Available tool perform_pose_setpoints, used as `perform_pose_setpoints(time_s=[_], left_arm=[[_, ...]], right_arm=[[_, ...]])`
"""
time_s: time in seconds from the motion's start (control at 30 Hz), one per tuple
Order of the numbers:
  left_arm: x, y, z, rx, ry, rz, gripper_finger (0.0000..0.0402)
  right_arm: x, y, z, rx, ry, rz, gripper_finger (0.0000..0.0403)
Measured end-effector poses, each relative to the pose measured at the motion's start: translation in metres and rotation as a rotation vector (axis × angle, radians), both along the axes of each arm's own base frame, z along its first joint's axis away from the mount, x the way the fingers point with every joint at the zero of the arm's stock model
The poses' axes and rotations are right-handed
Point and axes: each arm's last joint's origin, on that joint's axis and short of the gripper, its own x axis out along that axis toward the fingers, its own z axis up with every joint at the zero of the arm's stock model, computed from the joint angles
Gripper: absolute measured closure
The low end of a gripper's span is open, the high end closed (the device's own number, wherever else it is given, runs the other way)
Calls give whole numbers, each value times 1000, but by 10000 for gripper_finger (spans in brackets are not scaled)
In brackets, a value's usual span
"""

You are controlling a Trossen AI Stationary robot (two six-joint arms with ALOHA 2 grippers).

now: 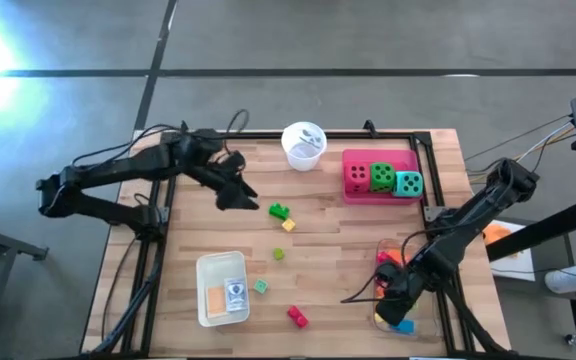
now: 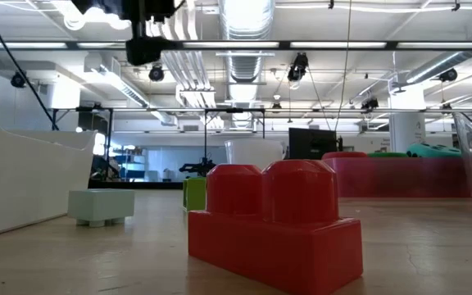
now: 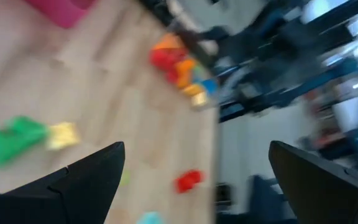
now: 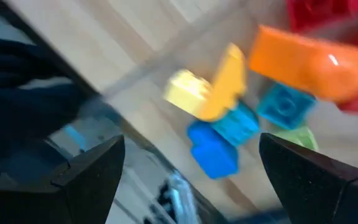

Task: Pick & Place Toys
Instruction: Put the green game piece into the transparent bin

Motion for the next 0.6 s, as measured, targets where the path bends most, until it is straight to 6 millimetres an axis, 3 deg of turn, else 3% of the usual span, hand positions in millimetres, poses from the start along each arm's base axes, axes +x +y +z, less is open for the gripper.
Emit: perform_pose_setpoints(time_s=[0.3,0.6], left_arm=[[25,7,-26,491,162,-15,3],[49,8,-63,608,305,-81,3]], right_arm=[[14,4,31,-81,-231,-60,40],[18,3,42,-163,-340,-99,40]])
